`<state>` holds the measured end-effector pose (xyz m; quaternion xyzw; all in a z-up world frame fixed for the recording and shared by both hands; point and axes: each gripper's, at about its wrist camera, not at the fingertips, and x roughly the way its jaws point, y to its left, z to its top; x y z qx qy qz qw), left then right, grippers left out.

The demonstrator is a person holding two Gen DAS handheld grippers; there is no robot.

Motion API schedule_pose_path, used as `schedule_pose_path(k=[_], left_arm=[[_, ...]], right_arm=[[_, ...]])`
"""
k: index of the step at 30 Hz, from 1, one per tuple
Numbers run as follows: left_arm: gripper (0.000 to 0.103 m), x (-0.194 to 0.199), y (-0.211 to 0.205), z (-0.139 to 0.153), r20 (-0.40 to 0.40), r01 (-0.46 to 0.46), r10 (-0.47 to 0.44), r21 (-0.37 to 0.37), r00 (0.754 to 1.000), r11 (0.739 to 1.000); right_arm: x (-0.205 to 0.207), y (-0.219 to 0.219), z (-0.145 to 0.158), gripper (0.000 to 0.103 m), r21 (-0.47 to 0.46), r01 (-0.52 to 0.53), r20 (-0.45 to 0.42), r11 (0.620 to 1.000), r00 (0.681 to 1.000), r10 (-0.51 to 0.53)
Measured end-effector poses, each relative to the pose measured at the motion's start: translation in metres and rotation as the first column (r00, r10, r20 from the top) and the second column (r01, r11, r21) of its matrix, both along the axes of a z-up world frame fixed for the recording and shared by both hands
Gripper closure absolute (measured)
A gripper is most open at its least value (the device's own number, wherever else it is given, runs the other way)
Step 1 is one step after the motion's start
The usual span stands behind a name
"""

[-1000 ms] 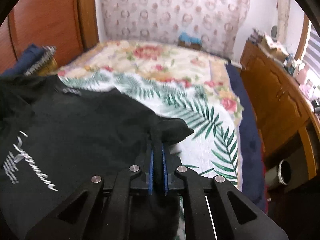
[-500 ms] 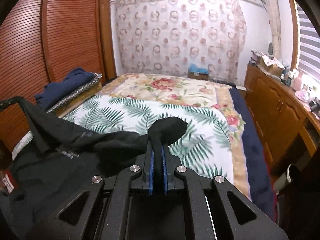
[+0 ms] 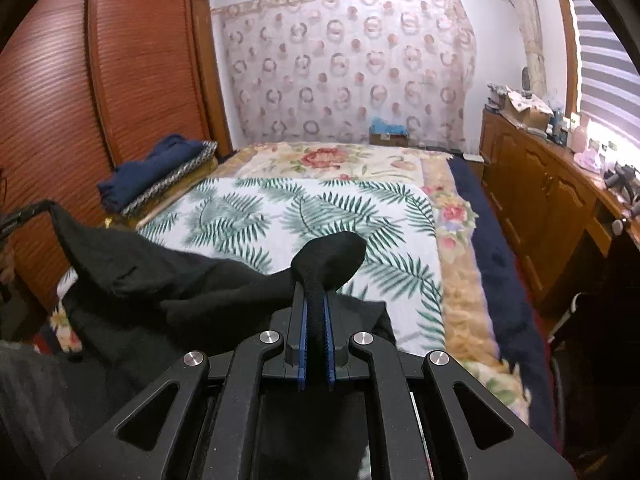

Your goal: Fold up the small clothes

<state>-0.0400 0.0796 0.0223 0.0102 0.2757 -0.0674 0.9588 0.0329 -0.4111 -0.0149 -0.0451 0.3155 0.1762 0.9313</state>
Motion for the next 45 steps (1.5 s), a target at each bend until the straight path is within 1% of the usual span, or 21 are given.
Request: schedule_pose_path(k=[2, 4, 7, 9, 10, 12, 14, 17, 19, 24, 29, 31, 35, 36, 38, 39, 41, 45], left_arm=[[0.093, 0.004, 0.003, -0.005, -0.029, 0.0, 0.0, -0.01, 1.0, 1.0], [0.088, 0.01, 0.005, -0.008, -0.055, -0.007, 0.006, -0.009, 0.998, 1.0], [0.084, 0.018, 0.003, -0.011, -0.07, 0.017, -0.018, -0.019, 0.997, 1.0], [0.084, 0.027, 0.0, -0.017, -0.098, 0.035, -0.036, -0.016, 0.995, 0.999], [0.084, 0.031, -0.002, -0.02, -0.11, 0.037, -0.038, -0.009, 0.993, 0.999], [0.083, 0.045, -0.007, -0.032, -0.151, 0.052, -0.052, -0.002, 0.987, 0.999], [0.083, 0.054, -0.01, -0.041, -0.179, 0.057, -0.057, -0.005, 0.982, 0.998], [0.083, 0.07, -0.014, -0.058, -0.219, 0.059, -0.053, 0.02, 0.974, 0.998], [0.083, 0.08, -0.014, -0.069, -0.247, 0.052, -0.045, 0.021, 0.968, 0.998], [0.083, 0.1, -0.01, -0.093, -0.307, 0.052, -0.05, -0.002, 0.95, 0.999], [0.083, 0.108, -0.008, -0.113, -0.361, 0.051, -0.056, -0.024, 0.931, 0.998], [0.08, 0.107, -0.008, -0.118, -0.366, 0.054, -0.058, -0.021, 0.929, 0.998], [0.077, 0.105, -0.006, -0.12, -0.36, 0.042, -0.05, -0.028, 0.932, 0.999], [0.076, 0.105, -0.008, -0.121, -0.359, 0.044, -0.047, -0.018, 0.932, 0.999], [0.074, 0.103, -0.015, -0.121, -0.348, 0.058, -0.045, 0.027, 0.936, 0.998], [0.074, 0.103, -0.017, -0.121, -0.344, 0.062, -0.043, 0.045, 0.938, 0.997], [0.074, 0.105, -0.015, -0.121, -0.351, 0.062, -0.044, 0.04, 0.935, 0.997], [0.071, 0.113, -0.009, -0.121, -0.369, 0.068, -0.063, 0.002, 0.927, 0.998]], right_arm=[[-0.008, -0.005, -0.004, 0.098, -0.024, 0.003, -0.009, 1.0, 1.0, -0.003], [-0.01, -0.01, -0.015, 0.098, -0.026, -0.004, -0.049, 1.0, 0.999, 0.002], [-0.011, -0.012, -0.024, 0.093, -0.048, 0.005, -0.074, 0.999, 0.997, -0.008], [-0.008, -0.013, -0.023, 0.077, -0.061, 0.015, -0.064, 0.998, 0.998, -0.019], [-0.009, -0.014, -0.022, 0.073, -0.062, 0.021, -0.054, 0.998, 0.998, -0.024], [-0.004, -0.016, -0.018, 0.062, -0.064, 0.034, -0.034, 0.997, 0.999, -0.036], [0.007, -0.016, -0.017, 0.054, -0.079, 0.05, -0.013, 0.996, 0.999, -0.051], [0.022, -0.018, -0.023, 0.051, -0.084, 0.057, -0.024, 0.995, 0.998, -0.059], [0.034, -0.017, -0.03, 0.05, -0.086, 0.056, -0.038, 0.995, 0.998, -0.059], [0.062, -0.014, -0.05, 0.046, -0.096, 0.055, -0.086, 0.994, 0.994, -0.063], [0.075, -0.01, -0.069, 0.045, -0.092, 0.047, -0.143, 0.995, 0.988, -0.059], [0.078, -0.009, -0.076, 0.045, -0.103, 0.043, -0.16, 0.994, 0.985, -0.059], [0.082, -0.009, -0.084, 0.044, -0.108, 0.047, -0.182, 0.993, 0.981, -0.066], [0.082, -0.009, -0.085, 0.042, -0.107, 0.047, -0.186, 0.993, 0.98, -0.067], [0.084, -0.008, -0.089, 0.037, -0.119, 0.056, -0.199, 0.991, 0.977, -0.079], [0.084, -0.007, -0.091, 0.037, -0.121, 0.058, -0.203, 0.991, 0.976, -0.082], [0.084, -0.006, -0.094, 0.037, -0.119, 0.05, -0.211, 0.992, 0.975, -0.075], [0.086, -0.007, -0.098, 0.037, -0.115, 0.05, -0.226, 0.992, 0.971, -0.075]])
